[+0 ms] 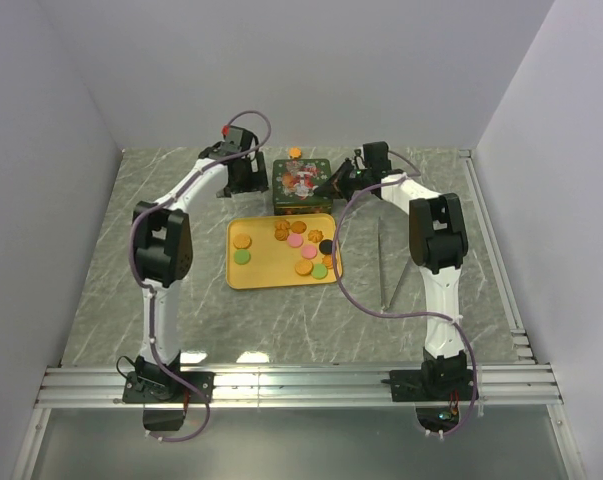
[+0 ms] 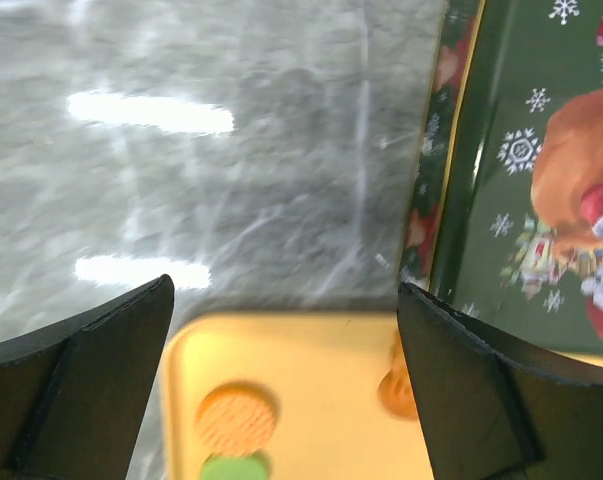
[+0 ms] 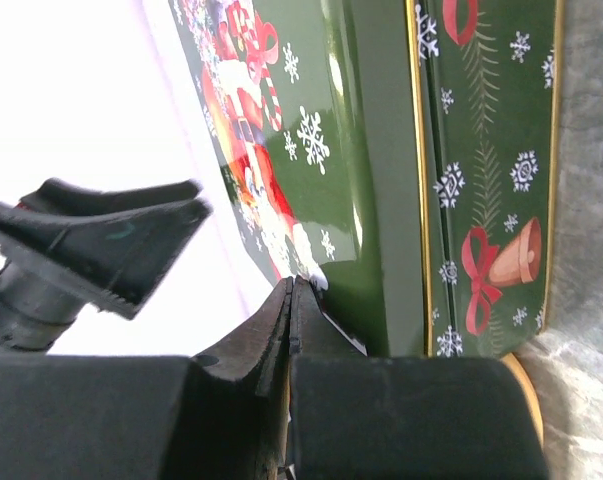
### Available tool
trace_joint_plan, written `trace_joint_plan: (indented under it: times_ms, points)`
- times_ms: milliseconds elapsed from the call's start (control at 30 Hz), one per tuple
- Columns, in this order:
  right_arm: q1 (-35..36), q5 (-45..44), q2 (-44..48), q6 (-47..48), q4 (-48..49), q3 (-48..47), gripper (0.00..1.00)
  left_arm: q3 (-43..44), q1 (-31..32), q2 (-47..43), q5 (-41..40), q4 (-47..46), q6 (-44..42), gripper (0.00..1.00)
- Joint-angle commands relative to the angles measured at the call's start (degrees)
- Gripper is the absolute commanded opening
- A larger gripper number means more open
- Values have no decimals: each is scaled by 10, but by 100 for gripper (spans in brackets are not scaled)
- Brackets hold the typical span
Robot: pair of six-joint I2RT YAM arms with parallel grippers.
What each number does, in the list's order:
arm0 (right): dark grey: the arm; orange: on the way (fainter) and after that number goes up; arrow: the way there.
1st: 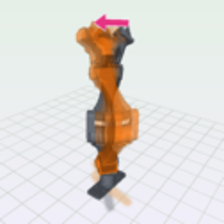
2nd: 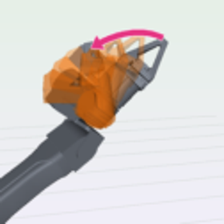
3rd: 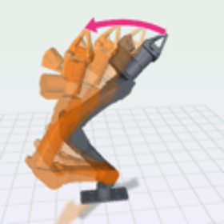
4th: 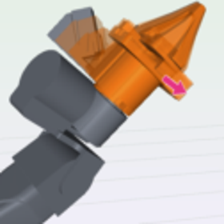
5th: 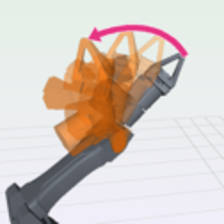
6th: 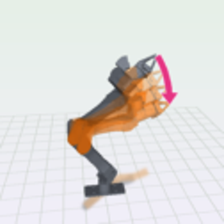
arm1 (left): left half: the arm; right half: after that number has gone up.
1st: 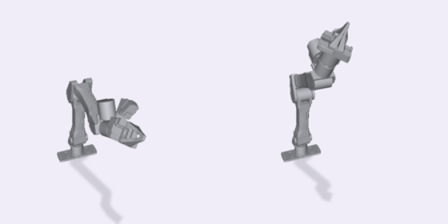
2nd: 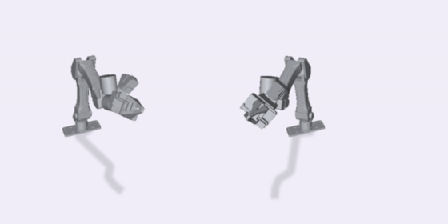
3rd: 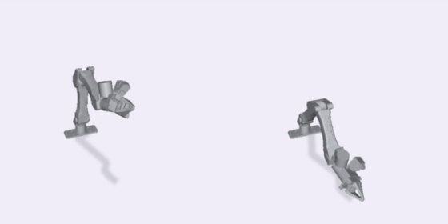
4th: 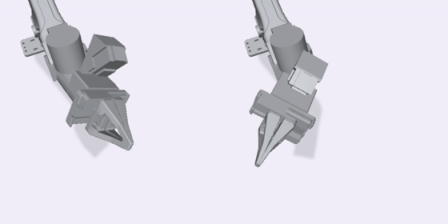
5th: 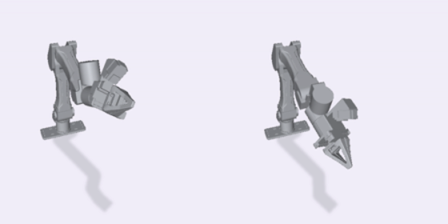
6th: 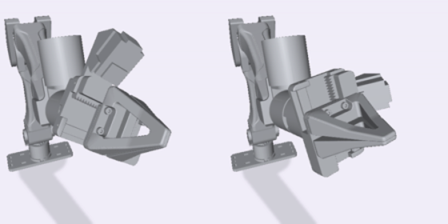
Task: Pack the cookies
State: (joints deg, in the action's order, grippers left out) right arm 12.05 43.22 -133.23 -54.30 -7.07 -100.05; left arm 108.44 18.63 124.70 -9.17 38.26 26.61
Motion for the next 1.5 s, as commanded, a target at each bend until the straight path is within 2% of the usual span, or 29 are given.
trace_joint_plan:
  times_ms: [0,467,933,1133,1267,1367,1467]
  points:
    - [-7,-53,13,37,-64,14,0,-15,-3,-82,-23,2,-16,99]
    - [-3,-49,75,59,-99,-38,0,-124,-53,-236,-52,13,-23,99]
    - [-2,-48,220,72,-116,-18,0,-202,-61,-352,-67,23,-24,99]
    - [-4,-60,299,113,-159,-4,0,-240,-66,-423,-79,6,-41,99]
    - [-1,-67,377,148,-203,15,0,-253,-66,-474,-106,28,-51,99]
    - [1,-80,437,174,-225,52,0,-312,-66,-538,-142,12,-38,99]
    - [14,-112,500,232,-253,78,0,-386,-66,-606,-137,-18,-28,100]
